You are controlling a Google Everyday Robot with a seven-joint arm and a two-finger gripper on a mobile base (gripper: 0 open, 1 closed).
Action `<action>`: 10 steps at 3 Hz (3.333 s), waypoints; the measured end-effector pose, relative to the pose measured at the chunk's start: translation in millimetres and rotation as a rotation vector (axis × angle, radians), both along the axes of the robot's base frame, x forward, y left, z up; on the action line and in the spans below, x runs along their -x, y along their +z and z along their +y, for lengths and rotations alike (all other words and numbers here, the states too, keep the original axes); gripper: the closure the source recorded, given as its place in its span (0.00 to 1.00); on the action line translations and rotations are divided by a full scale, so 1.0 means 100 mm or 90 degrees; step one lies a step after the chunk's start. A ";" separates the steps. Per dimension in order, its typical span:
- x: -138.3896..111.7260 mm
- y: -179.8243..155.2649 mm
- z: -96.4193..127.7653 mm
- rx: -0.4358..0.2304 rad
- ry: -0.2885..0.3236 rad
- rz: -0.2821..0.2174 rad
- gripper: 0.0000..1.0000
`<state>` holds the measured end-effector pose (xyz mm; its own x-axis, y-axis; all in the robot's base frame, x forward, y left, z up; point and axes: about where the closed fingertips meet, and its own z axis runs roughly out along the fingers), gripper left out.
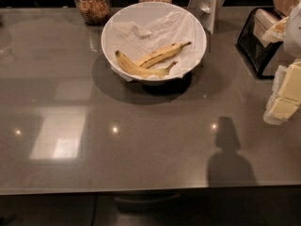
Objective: Pick banana from white bowl
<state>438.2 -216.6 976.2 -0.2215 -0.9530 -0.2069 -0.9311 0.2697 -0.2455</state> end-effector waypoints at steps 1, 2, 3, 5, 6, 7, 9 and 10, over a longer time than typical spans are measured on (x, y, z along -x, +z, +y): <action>-0.01 0.02 0.01 -0.005 0.000 -0.006 0.00; -0.12 0.00 0.13 -0.071 0.013 -0.029 0.00; -0.39 -0.06 0.39 -0.195 0.035 -0.059 0.00; -1.06 -0.01 1.05 -0.403 0.094 -0.072 0.00; -1.43 0.12 1.45 -0.485 0.135 -0.069 0.00; -1.44 0.12 1.47 -0.484 0.134 -0.071 0.00; -1.74 -0.08 1.91 -0.447 0.158 -0.043 0.11; -1.86 -0.24 2.01 -0.424 0.151 -0.026 0.29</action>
Offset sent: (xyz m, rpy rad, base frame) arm 0.0380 0.0388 -0.0038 0.3517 -0.1080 0.0681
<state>624.1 -16.1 952.3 -0.0034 -0.6424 -0.7663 -0.9770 0.1655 -0.1344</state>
